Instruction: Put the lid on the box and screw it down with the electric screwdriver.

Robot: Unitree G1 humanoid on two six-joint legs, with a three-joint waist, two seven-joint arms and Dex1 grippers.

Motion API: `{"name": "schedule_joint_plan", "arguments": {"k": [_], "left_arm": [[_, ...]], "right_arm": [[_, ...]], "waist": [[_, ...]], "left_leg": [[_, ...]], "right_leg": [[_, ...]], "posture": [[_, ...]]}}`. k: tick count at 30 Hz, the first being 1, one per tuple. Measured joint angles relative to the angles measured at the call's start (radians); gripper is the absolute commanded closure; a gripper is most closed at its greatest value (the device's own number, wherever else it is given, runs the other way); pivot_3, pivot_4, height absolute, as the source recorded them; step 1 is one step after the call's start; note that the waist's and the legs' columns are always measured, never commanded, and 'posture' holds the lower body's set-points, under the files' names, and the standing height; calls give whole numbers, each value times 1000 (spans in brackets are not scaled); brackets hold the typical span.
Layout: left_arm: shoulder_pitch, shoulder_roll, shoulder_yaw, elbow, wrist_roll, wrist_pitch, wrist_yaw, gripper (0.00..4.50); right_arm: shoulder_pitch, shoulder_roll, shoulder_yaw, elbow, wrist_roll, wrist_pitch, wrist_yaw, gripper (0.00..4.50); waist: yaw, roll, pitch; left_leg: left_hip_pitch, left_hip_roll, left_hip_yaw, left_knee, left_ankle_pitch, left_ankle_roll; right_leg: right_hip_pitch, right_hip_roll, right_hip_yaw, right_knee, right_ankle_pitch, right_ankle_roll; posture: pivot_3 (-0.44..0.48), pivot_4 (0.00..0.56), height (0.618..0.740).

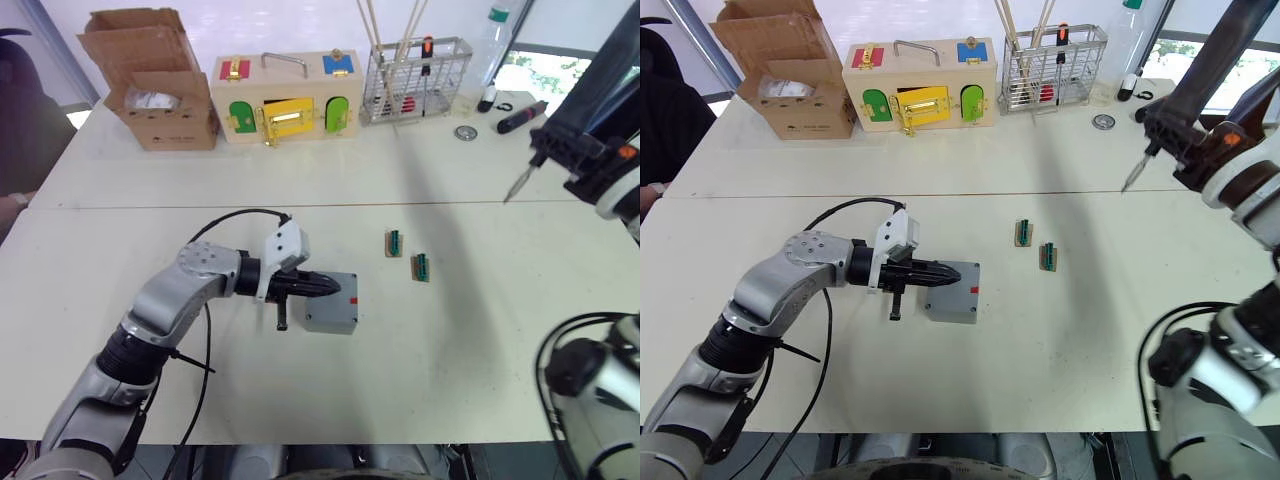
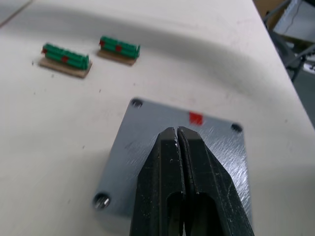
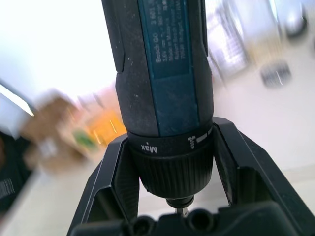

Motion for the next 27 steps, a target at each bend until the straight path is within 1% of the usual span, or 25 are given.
{"name": "schedule_joint_plan", "arguments": {"k": [2,5,6,7,9,10,14,17,20,24,27], "left_arm": [[-16,24,1,0,-1,10,-17,4500],[-26,50,20,-3,-5,29,-31,4500],[-28,55,23,-3,-5,35,-31,4500],[-32,55,30,-3,-6,41,-32,4500],[-37,57,40,-4,-10,50,-35,4500],[-40,67,44,-4,-16,58,-42,4500],[-72,83,50,-13,-29,73,-72,4500],[-63,128,50,-40,-38,79,-110,4500],[-41,152,49,-78,-42,83,-125,4500],[-11,144,37,-96,-35,84,-105,4500],[9,133,4,-95,14,39,-88,4500]], "right_arm": [[32,101,11,-58,18,-70,-32,2750],[63,147,54,-65,20,-168,-55,2750],[67,151,71,-68,12,-203,-54,2750],[82,144,116,-78,-14,-274,-42,2750],[96,123,181,-98,-46,-354,-15,2750],[106,110,247,-123,-59,-412,16,2750],[153,102,389,-200,-41,-484,100,2750],[250,121,501,-256,-34,-517,128,2750],[343,137,605,-297,-43,-557,144,2750],[461,152,731,-334,-94,-653,181,2750],[523,156,780,-332,-138,-737,213,2750]], "waist": [[-4,0,0],[-3,0,0],[-3,0,0],[-2,0,0],[-6,0,0],[-11,0,0],[-29,0,0],[-30,0,0],[-26,0,0],[-25,0,0],[-25,0,0]], "left_leg": [[0,0,0,0,1,-1],[0,0,0,1,2,-3],[0,0,0,1,2,-4],[0,0,0,1,2,-4],[0,0,0,0,2,-4],[0,0,0,0,2,-4],[0,1,-1,0,2,-4],[0,0,-1,-1,3,-4],[0,0,-2,0,3,-4],[0,0,-2,1,2,-4],[2,0,-2,1,2,-4]], "right_leg": [[-1,0,0,1,0,0],[-1,-1,1,2,0,0],[-1,0,1,2,0,0],[-1,0,1,3,0,0],[-2,0,1,3,0,0],[-2,1,1,3,0,0],[-2,1,0,3,0,0],[-2,1,0,3,0,0],[-2,1,0,3,0,0],[-1,1,0,3,0,0],[0,1,0,2,0,0]], "posture": [[0,150,740],[0,150,740],[0,150,740],[0,150,740],[0,150,740],[0,150,740],[0,150,740],[0,150,740],[0,150,740],[0,150,740],[0,150,740]]}}
